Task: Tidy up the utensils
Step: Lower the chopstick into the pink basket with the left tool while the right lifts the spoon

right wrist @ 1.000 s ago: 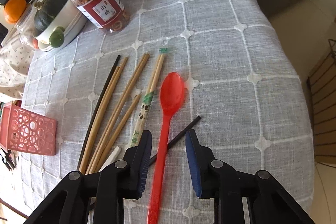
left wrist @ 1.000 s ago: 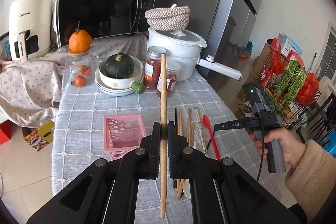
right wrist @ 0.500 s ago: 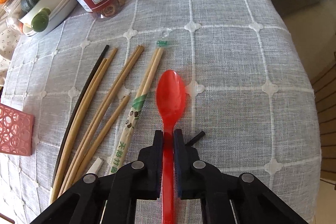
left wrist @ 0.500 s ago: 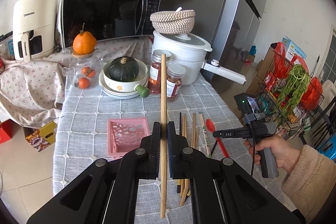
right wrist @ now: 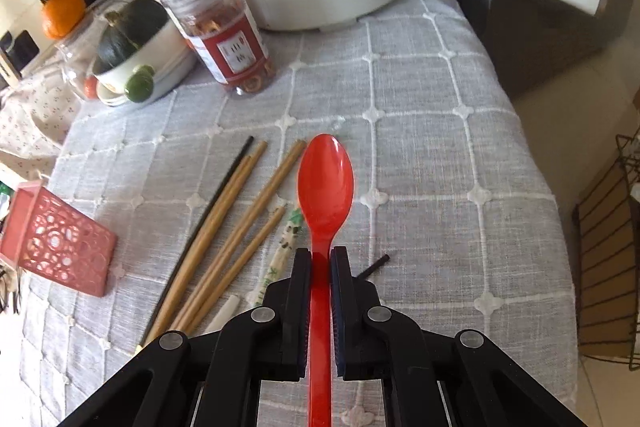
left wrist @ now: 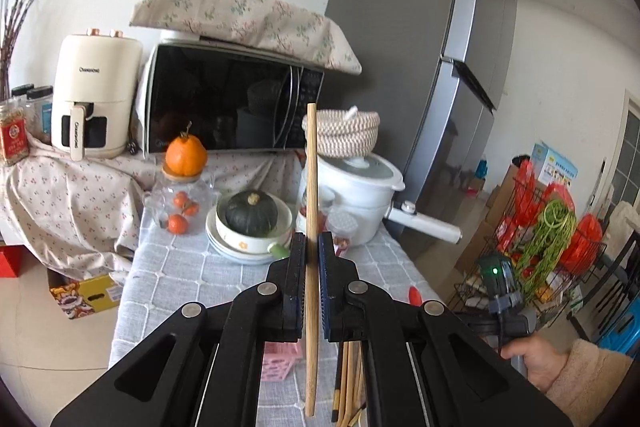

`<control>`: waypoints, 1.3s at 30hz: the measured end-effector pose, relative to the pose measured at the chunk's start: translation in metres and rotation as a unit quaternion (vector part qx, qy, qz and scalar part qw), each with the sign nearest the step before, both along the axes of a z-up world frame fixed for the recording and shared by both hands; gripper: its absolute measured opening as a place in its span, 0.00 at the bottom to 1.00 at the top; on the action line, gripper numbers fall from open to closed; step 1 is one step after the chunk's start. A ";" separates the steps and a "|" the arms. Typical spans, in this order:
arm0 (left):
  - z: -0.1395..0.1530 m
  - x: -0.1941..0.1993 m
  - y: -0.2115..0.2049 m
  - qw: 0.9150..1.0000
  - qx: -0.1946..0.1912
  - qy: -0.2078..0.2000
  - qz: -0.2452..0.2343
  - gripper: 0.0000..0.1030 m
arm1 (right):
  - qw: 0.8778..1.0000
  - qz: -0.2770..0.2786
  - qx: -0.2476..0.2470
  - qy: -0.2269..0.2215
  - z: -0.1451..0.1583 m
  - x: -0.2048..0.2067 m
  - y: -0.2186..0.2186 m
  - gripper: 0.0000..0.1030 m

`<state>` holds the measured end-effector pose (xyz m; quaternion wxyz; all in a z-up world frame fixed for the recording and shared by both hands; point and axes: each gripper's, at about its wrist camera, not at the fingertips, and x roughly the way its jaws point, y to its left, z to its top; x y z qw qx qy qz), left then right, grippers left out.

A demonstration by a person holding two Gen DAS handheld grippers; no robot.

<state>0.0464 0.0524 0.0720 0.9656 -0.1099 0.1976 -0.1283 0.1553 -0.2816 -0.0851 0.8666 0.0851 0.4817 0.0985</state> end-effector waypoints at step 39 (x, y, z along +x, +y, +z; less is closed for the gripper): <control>-0.070 0.067 0.042 0.979 0.033 0.167 0.112 0.55 | 0.952 0.057 0.136 -0.267 0.122 -0.029 0.139 0.07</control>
